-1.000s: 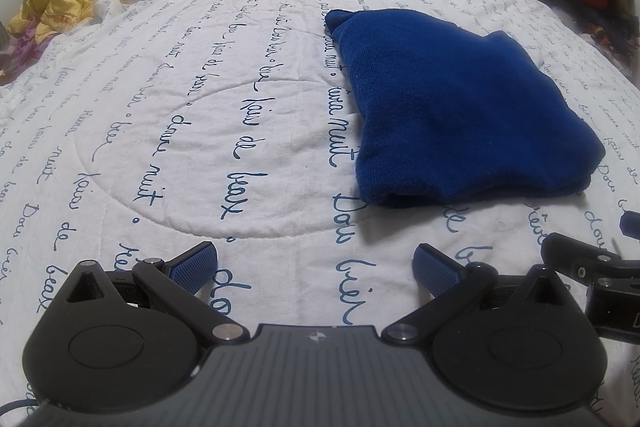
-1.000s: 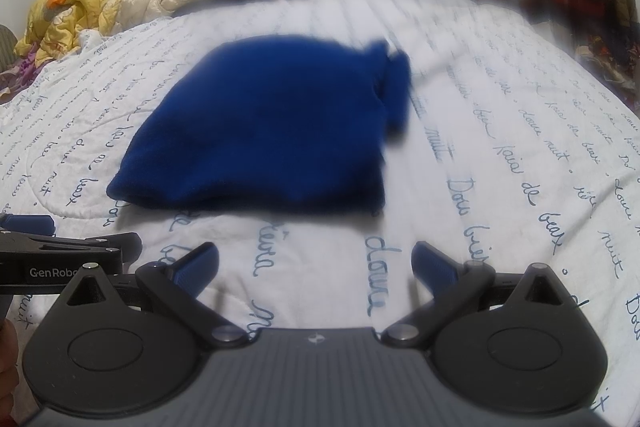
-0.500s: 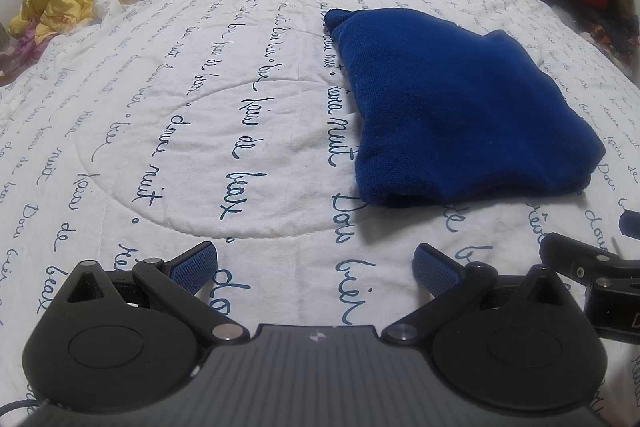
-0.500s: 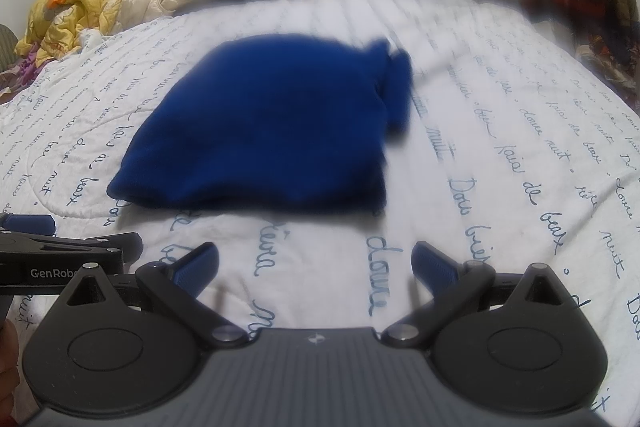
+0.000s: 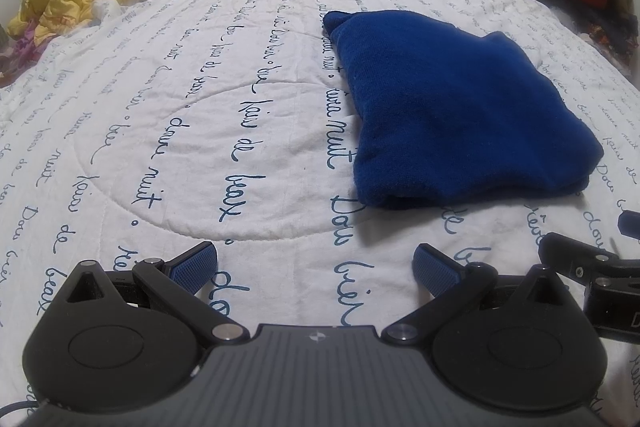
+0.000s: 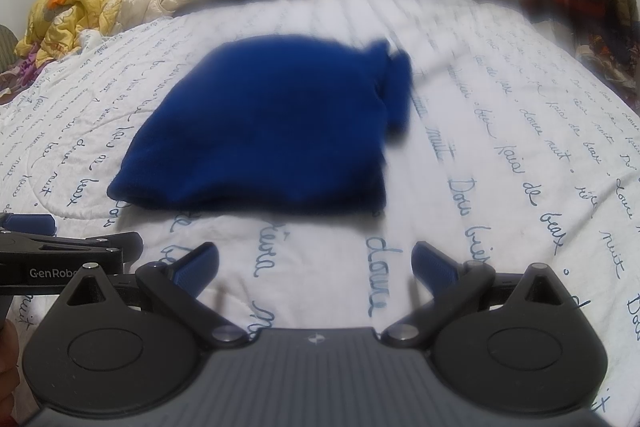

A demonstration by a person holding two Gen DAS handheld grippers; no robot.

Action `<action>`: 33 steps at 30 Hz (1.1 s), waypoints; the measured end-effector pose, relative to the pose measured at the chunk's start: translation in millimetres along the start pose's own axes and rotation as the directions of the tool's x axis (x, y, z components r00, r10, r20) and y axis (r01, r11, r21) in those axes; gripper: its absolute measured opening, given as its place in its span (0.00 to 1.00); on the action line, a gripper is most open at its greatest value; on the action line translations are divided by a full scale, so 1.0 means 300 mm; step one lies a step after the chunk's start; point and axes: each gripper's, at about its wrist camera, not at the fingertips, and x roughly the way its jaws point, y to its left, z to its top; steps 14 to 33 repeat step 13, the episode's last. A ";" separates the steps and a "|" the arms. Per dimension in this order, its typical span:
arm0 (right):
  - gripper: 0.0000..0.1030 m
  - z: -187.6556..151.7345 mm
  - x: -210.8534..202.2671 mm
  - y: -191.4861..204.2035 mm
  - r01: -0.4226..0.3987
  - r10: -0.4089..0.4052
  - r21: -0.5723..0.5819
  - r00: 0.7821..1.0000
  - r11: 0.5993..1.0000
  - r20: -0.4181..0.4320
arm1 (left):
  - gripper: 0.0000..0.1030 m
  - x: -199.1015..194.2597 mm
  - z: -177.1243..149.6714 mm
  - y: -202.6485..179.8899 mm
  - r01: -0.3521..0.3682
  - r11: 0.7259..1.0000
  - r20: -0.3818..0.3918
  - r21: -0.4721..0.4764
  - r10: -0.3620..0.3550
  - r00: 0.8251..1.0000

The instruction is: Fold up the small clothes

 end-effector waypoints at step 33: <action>1.00 0.008 -0.001 -0.030 0.003 -0.003 0.009 0.999 1.000 0.032 | 1.00 -0.022 0.008 0.010 -0.014 1.000 0.061 0.019 0.013 0.998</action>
